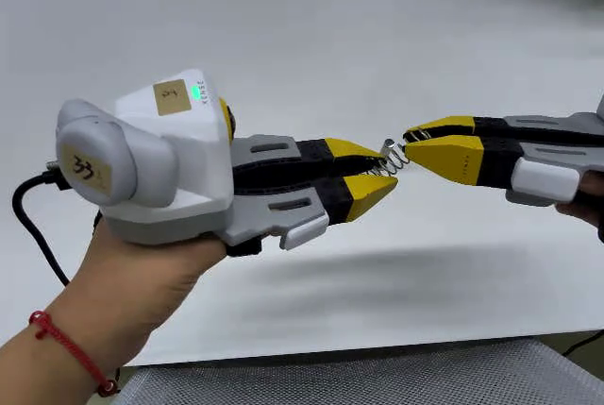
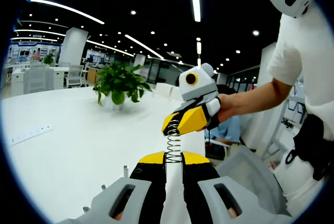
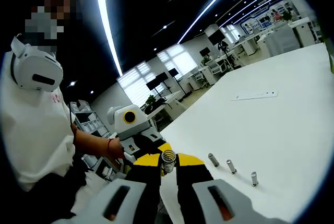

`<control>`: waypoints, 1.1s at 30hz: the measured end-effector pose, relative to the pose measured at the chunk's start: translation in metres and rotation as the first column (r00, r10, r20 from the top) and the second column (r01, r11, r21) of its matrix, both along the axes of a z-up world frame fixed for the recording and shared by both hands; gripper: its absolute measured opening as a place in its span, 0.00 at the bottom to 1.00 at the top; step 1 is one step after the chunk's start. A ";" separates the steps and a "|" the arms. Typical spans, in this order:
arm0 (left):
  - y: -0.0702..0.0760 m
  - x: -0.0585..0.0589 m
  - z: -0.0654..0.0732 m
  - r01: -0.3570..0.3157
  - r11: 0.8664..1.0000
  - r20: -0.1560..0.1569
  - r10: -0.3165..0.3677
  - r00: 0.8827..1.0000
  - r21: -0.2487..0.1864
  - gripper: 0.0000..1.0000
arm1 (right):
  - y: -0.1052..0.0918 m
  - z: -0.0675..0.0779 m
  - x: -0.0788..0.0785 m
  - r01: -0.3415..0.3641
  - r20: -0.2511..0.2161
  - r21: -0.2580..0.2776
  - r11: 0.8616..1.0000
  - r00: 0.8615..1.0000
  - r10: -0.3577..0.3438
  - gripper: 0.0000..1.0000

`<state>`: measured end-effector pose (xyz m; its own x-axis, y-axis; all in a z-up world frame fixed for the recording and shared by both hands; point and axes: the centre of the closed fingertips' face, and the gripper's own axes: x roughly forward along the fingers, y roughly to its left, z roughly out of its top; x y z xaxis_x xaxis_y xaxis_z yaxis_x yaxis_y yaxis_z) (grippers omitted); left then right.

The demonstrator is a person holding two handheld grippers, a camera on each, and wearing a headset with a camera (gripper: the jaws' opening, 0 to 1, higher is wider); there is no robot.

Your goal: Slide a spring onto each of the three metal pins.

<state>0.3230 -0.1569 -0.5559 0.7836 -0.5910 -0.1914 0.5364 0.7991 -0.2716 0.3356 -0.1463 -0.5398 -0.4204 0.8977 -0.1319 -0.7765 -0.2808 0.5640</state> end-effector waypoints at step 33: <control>-0.010 -0.009 -0.016 0.081 0.993 -0.043 -0.077 0.996 0.087 0.13 | -0.002 -0.001 -0.019 -0.136 0.273 -0.078 0.988 0.950 0.153 0.11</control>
<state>0.3145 -0.1667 -0.5719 0.7260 -0.6299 -0.2758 0.5888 0.7766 -0.2239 0.3162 -0.1483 -0.5412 -0.4845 0.8173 -0.3118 -0.8582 -0.3751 0.3504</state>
